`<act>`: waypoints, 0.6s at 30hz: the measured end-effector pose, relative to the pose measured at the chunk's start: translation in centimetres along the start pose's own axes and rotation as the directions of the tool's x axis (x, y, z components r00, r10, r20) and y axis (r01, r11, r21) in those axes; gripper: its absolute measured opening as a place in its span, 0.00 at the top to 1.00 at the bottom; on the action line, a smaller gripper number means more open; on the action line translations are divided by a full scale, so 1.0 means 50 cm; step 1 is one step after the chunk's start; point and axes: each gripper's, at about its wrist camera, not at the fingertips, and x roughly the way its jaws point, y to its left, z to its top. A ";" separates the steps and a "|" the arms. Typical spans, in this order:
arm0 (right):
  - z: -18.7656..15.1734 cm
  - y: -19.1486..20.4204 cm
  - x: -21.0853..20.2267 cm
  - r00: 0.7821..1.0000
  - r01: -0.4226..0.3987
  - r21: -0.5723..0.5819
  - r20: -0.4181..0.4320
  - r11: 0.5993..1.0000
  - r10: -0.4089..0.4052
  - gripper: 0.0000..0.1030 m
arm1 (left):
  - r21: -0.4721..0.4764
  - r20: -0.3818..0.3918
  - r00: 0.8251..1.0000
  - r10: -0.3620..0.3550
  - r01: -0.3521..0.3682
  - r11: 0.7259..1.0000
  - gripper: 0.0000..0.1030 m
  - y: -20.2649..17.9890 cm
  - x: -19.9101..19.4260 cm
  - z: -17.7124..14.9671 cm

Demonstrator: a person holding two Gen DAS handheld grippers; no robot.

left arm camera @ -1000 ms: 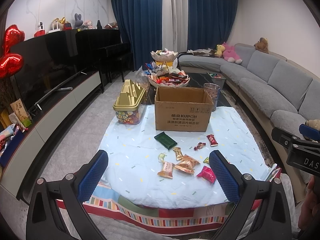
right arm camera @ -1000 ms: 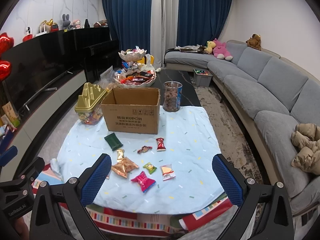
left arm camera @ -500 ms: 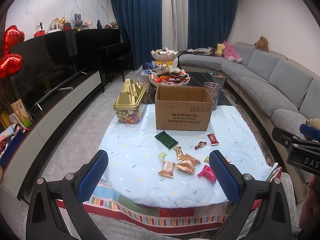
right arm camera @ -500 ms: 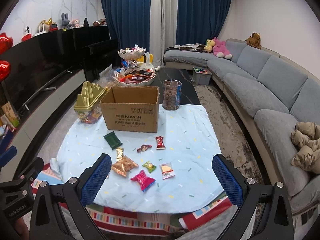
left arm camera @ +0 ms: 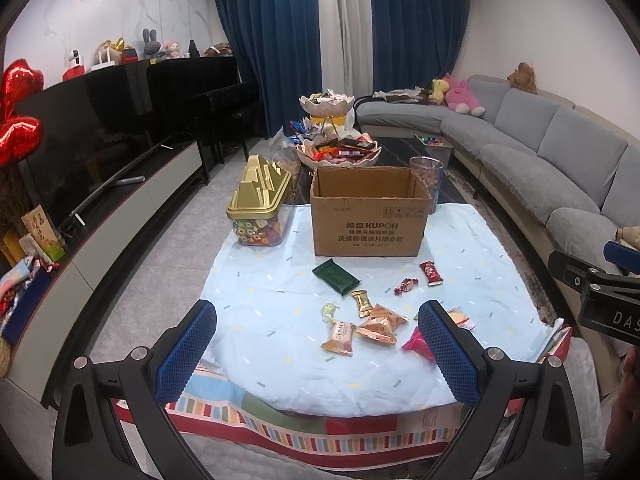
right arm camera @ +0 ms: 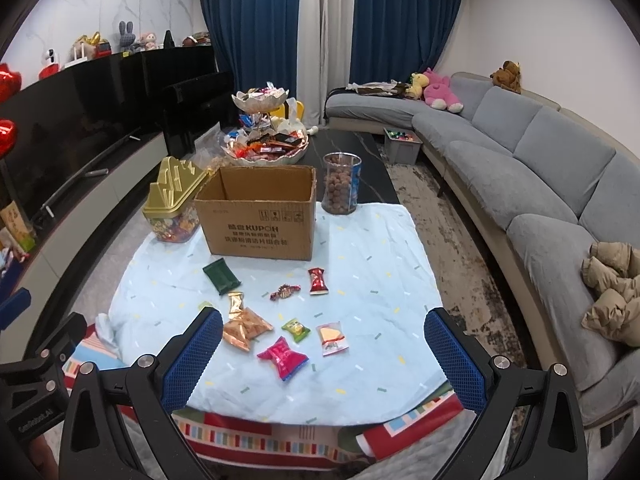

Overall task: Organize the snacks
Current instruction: 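Reach the left tool to the white DENMAS packet while the right tool reaches the pink-red packet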

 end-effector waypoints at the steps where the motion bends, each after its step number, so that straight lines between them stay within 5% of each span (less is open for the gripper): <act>1: 0.000 0.000 0.004 1.000 0.001 -0.001 -0.003 1.000 -0.001 0.01 | 0.001 -0.005 1.000 -0.003 0.003 1.000 0.00 0.001 0.007 0.001; 18: 0.016 0.027 0.130 0.995 -0.035 -0.035 -0.095 0.999 0.031 0.01 | 0.045 -0.102 0.994 -0.033 0.037 0.998 0.01 -0.011 0.136 0.016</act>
